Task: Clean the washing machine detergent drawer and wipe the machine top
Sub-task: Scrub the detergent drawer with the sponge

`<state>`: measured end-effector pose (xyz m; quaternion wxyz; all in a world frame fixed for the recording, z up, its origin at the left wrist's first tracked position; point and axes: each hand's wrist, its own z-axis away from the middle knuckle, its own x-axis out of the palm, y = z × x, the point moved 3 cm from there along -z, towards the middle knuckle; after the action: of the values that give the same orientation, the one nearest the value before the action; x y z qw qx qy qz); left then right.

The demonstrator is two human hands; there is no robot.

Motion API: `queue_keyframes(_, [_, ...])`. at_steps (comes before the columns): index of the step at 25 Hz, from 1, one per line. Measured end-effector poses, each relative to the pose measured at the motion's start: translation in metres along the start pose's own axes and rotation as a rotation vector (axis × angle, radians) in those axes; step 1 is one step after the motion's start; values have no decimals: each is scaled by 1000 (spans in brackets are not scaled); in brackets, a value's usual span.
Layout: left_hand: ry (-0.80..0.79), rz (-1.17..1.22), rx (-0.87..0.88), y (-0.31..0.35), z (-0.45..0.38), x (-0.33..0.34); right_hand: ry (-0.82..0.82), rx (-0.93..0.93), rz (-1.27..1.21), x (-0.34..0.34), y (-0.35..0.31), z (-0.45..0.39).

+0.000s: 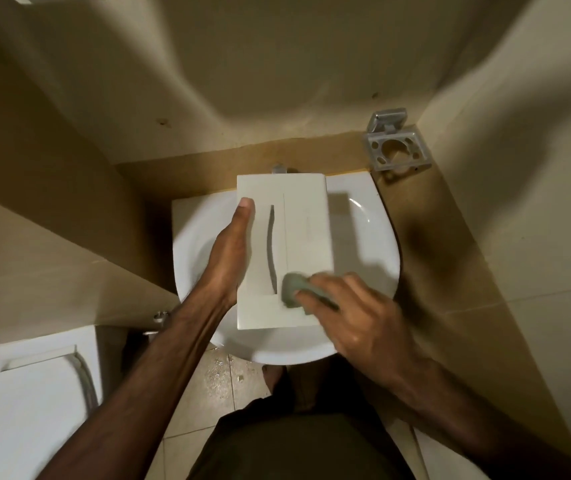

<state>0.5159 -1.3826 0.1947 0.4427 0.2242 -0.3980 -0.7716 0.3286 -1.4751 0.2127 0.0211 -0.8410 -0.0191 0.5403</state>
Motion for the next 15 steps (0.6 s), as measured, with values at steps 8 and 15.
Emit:
queue_keyframes(8, [1, -59, 100, -5, -6, -2, -24, -179, -110, 20, -78, -17])
queue_keyframes(15, [16, -31, 53, -3, 1, -6, -102, -100, -32, -6, -20, 11])
